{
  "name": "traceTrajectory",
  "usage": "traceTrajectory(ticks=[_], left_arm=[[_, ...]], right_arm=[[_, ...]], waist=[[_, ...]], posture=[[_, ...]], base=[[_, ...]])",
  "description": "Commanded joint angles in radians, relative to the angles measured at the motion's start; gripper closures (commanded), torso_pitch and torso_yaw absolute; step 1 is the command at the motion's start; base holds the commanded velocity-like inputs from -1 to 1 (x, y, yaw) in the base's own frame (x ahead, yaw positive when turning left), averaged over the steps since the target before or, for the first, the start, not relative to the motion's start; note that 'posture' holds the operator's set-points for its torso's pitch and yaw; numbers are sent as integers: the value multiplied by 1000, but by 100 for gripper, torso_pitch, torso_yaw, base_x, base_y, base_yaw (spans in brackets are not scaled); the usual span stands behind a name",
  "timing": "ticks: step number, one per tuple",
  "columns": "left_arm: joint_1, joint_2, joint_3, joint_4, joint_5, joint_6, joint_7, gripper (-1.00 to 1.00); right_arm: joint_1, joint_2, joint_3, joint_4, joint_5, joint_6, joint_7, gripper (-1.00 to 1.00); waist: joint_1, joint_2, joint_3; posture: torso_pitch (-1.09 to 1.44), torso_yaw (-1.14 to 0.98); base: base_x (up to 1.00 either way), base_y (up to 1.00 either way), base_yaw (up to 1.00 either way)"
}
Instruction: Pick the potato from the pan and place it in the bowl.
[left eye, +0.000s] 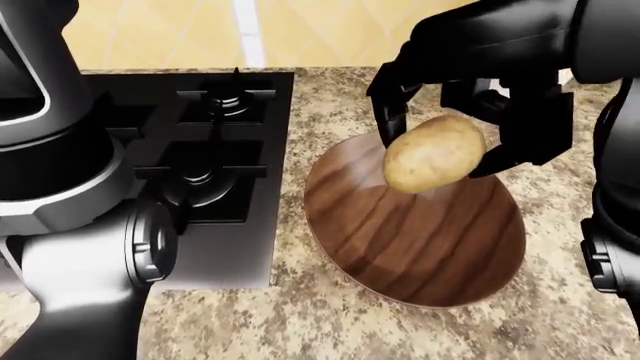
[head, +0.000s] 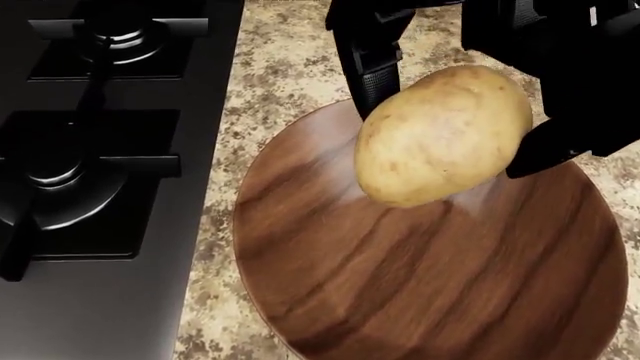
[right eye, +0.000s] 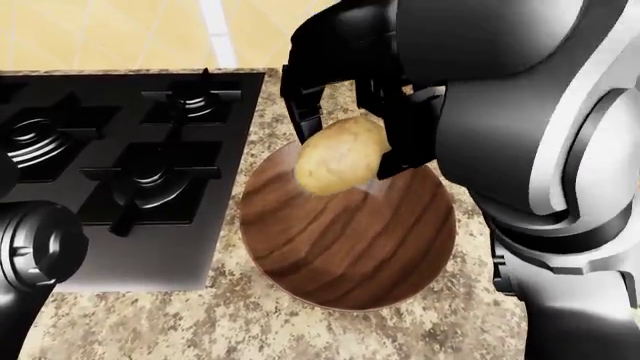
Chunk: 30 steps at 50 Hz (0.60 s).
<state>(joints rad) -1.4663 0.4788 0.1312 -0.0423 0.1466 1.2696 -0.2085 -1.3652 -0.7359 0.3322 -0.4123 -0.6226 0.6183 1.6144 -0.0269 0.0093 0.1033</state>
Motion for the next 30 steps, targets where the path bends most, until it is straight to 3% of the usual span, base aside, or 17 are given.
traceTrajectory(ticks=[1, 14, 30], left_arm=[[-35, 11, 7, -15, 5, -27, 5, -100], [-41, 13, 5, -16, 4, -22, 5, -100], [-51, 22, 6, -13, 4, -18, -2, -100]], right_arm=[[-28, -5, -27, -9, -19, 7, 0, 100], [18, -60, -3, -76, 8, 43, 0, 100], [37, -58, 45, -123, 6, 87, 0, 100]], waist=[[-1, 0, -32], [-2, -1, -32], [-4, 1, -30]], posture=[[0, 0], [0, 0], [0, 0]], base=[[0, 0, 0], [0, 0, 0], [0, 0, 0]])
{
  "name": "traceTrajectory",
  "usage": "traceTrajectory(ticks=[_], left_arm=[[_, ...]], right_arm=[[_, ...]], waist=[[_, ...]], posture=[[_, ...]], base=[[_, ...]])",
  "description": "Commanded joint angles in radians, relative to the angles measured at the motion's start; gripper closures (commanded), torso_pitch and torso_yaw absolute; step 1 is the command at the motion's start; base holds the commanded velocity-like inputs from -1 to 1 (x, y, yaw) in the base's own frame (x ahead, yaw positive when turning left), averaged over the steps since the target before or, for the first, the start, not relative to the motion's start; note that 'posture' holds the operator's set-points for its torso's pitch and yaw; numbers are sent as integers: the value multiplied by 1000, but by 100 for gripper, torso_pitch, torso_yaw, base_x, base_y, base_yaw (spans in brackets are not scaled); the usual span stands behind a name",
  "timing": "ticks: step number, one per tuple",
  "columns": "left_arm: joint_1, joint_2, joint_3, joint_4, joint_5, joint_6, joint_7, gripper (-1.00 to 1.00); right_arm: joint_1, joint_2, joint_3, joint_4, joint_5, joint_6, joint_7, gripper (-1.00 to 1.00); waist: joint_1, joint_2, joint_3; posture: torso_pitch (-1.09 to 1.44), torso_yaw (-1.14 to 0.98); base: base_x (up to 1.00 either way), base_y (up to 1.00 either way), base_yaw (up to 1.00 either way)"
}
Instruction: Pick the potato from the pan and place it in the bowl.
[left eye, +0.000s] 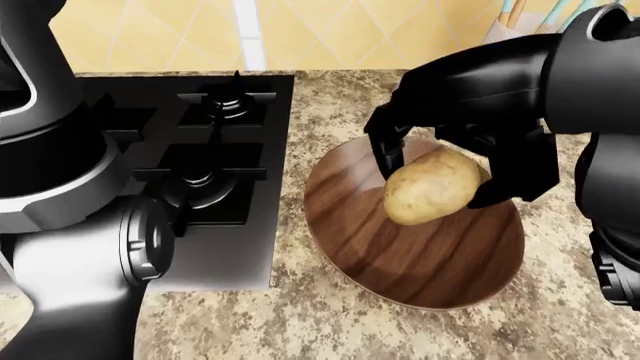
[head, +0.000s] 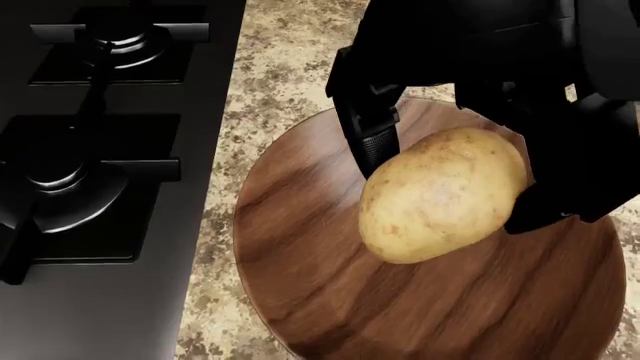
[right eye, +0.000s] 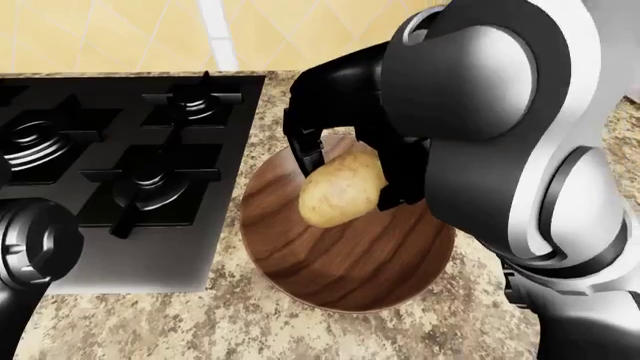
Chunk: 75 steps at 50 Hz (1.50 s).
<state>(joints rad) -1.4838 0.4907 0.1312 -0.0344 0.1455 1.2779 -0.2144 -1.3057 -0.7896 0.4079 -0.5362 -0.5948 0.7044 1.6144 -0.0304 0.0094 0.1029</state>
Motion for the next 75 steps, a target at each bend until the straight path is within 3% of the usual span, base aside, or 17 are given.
traceTrajectory(ticks=[1, 30, 52, 53, 54, 55, 56, 75], left_arm=[[-31, 10, 6, -23, 5, -26, 4, -100], [-30, 15, 10, -28, 0, -19, 5, -100], [-36, 27, 12, -16, 1, -26, 2, -100], [-35, 26, 12, -17, 1, -26, 2, -100], [-33, 26, 12, -18, 1, -27, 3, -100], [-33, 26, 11, -18, 1, -27, 2, -100], [-37, 27, 11, -16, 1, -25, 2, -100], [-61, 41, 15, -3, -3, -18, -2, -100]], right_arm=[[-12, -1, -33, 0, -28, -6, 0, 100], [116, 80, -35, -43, -137, -13, 0, 100], [176, 155, -72, -1, -231, -113, 0, 100], [176, 155, -73, 1, -233, -113, 0, 86], [176, 154, -74, 1, -234, -115, 0, 47], [177, 152, -73, 0, -234, -114, 0, -58], [174, 150, -72, 0, -233, -113, 0, -100], [131, 126, -69, 6, -204, -95, 0, -100]], waist=[[0, 1, -30], [2, 1, -39], [-1, 3, -43], [-1, 3, -42], [-1, 3, -42], [-1, 3, -42], [-1, 3, -42], [-1, 2, -40]], posture=[[0, 0], [0, 0], [0, 0], [0, 0], [0, 0], [0, 0], [0, 0], [0, 0]], base=[[0, 0, 0], [0, 0, 0], [0, 0, 0], [0, 0, 0], [0, 0, 0], [0, 0, 0], [0, 0, 0], [0, 0, 0]])
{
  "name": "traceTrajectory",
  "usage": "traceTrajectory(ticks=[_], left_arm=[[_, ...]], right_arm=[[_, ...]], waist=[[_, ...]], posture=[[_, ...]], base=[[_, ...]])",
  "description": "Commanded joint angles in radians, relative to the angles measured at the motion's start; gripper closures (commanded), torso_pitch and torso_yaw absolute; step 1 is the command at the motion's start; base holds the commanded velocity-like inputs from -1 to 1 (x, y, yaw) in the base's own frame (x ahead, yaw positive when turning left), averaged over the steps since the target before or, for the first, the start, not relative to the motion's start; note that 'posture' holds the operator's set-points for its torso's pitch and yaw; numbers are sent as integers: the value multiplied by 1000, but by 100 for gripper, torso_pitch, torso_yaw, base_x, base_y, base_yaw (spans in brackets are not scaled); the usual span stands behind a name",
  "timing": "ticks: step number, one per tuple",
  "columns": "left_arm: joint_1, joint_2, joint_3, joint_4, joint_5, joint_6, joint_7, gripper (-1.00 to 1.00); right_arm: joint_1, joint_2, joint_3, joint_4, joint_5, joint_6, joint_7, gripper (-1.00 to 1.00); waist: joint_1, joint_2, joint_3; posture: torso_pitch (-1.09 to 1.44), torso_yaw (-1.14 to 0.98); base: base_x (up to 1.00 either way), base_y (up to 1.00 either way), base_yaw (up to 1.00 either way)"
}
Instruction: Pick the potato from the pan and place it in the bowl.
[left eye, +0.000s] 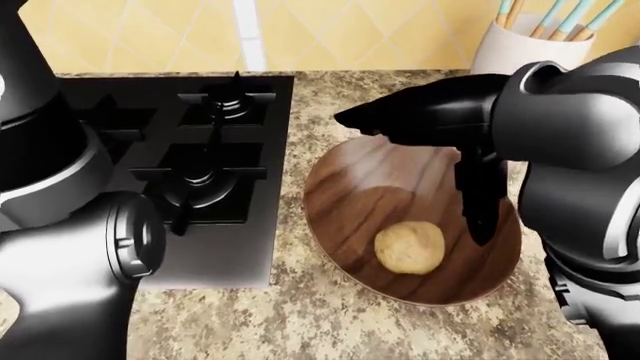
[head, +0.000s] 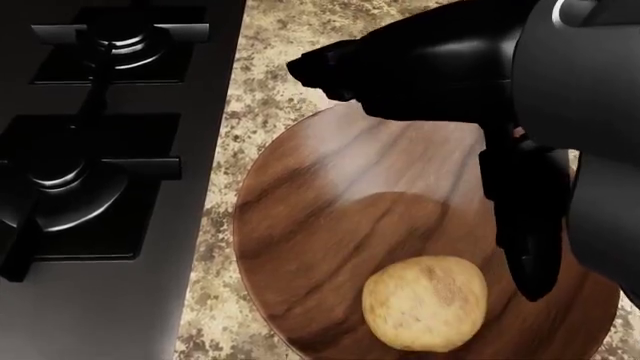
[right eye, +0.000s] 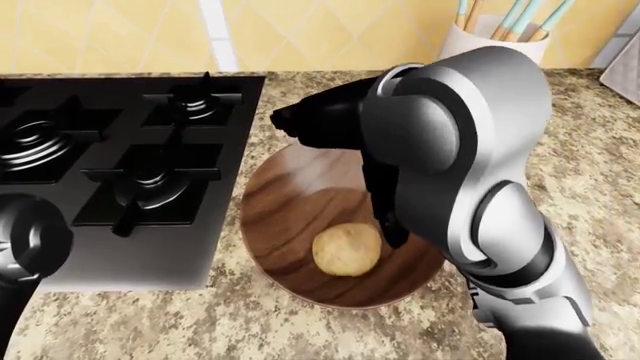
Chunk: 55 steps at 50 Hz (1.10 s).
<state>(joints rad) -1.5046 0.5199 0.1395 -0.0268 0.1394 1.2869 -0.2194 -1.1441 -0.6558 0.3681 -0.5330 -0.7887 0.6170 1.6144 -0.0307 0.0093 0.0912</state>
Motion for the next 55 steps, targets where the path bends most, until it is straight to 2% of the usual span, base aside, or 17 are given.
traceTrajectory(ticks=[1, 5, 12, 17, 23, 24, 26, 29, 34, 37, 44, 52, 55], left_arm=[[-43, 14, 9, -8, 2, -27, 2, -100], [-33, 14, 15, -15, -1, -29, 4, -100], [0, 12, -12, -26, 16, -60, 0, -100], [-5, 7, 1, -41, 17, -43, -13, -100], [-9, 3, 8, -37, 14, -36, -7, -100], [-13, 5, 11, -30, 13, -38, -7, -100], [-16, 5, 10, -25, 11, -40, -5, -100], [-13, 4, 10, -21, 8, -46, -2, -100], [-10, 4, 9, -26, 5, -43, 0, -100], [-10, 4, 8, -25, 4, -43, 2, -100], [-12, 5, 9, -31, 1, -36, 2, -100], [-14, 7, 9, -31, -1, -36, 3, -100], [-3, 6, 11, -36, -3, -39, 5, -100]], right_arm=[[-38, -9, -32, 9, -7, -11, 0, -100], [-83, -22, -38, 28, 13, 6, 0, -100], [-73, 21, -88, 62, -19, -41, 0, -100], [-76, 28, -114, 69, -26, -39, 0, -100], [-48, 79, -171, 85, -68, -72, 0, -100], [-66, 94, -255, 164, -115, -136, -7, -100], [-78, 148, -325, 223, -167, -210, -2, -100], [-78, 193, -377, 257, -210, -262, 0, -100], [-99, 222, -426, 295, -248, -273, -2, -100], [-103, 222, -445, 315, -255, -283, -8, -100], [-104, 218, -453, 333, -264, -292, -19, -100], [-173, 177, -463, 407, -260, -330, -29, -100], [-165, 166, -471, 434, -257, -343, -57, -100]], waist=[[0, 2, -29], [0, 3, -28], [-1, 3, -29], [0, 3, -30], [0, 2, -30], [0, 3, -31], [-3, 5, -31], [-2, 5, -31], [-4, 5, -31], [-4, 5, -31], [-3, 3, -29], [-2, 3, -27], [-1, 2, -27]], posture=[[0, 0], [0, 0], [0, 0], [0, 0], [0, 0], [0, 0], [0, 0], [0, 0], [0, 0], [0, 0], [0, 0], [0, 0], [0, 0]], base=[[0, 0, 0], [0, 0, 0], [0, 0, 0], [0, 0, 0], [0, 0, 0], [0, 0, 0], [0, 0, 0], [0, 0, 0], [0, 0, 0], [0, 0, 0], [0, 0, 0], [0, 0, 0], [0, 0, 0]])
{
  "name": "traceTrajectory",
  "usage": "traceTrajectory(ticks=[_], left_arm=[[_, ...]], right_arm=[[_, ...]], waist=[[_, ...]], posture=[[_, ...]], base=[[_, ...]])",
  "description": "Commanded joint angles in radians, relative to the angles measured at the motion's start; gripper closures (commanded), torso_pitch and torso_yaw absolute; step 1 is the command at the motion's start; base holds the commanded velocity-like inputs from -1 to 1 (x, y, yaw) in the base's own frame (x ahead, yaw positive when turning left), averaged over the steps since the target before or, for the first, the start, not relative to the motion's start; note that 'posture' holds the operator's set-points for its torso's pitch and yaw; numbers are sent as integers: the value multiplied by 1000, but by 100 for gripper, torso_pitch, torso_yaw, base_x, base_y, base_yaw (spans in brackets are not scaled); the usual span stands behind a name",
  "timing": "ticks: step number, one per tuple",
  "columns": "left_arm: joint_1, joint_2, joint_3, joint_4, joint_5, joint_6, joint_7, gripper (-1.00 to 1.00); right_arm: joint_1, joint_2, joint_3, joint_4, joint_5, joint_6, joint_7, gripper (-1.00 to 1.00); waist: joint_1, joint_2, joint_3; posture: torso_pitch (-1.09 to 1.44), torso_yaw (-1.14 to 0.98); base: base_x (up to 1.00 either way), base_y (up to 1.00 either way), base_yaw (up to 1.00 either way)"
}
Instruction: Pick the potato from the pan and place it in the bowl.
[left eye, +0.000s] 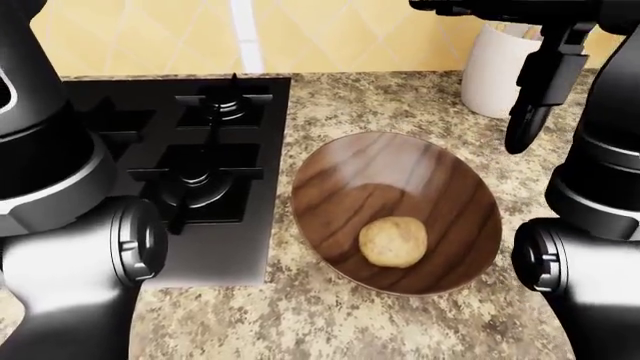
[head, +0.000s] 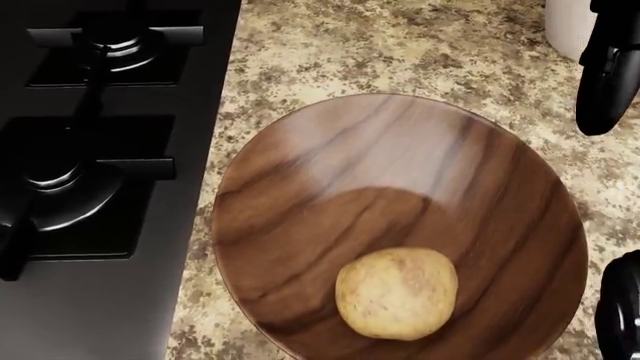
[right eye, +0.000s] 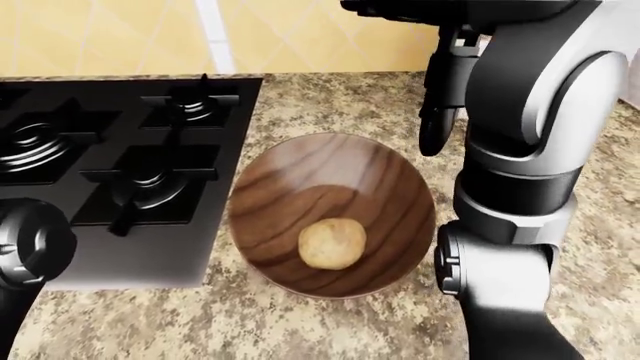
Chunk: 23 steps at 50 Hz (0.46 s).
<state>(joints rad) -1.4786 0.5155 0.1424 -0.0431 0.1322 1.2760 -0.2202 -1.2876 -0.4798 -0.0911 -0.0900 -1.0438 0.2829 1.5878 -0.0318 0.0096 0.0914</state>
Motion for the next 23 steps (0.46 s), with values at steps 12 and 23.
traceTrajectory(ticks=[12, 23], left_arm=[[21, 13, 26, 0, -10, -74, 17, -100], [44, -16, 9, -6, -17, -84, 38, -100]], right_arm=[[-35, -38, -36, 122, 38, 0, -167, -100], [-76, -74, -42, 295, 88, 44, -339, -100]], waist=[[5, 0, -31], [11, -6, -38]], posture=[[0, 0], [0, 0]], base=[[0, 0, 0], [0, 0, 0]])
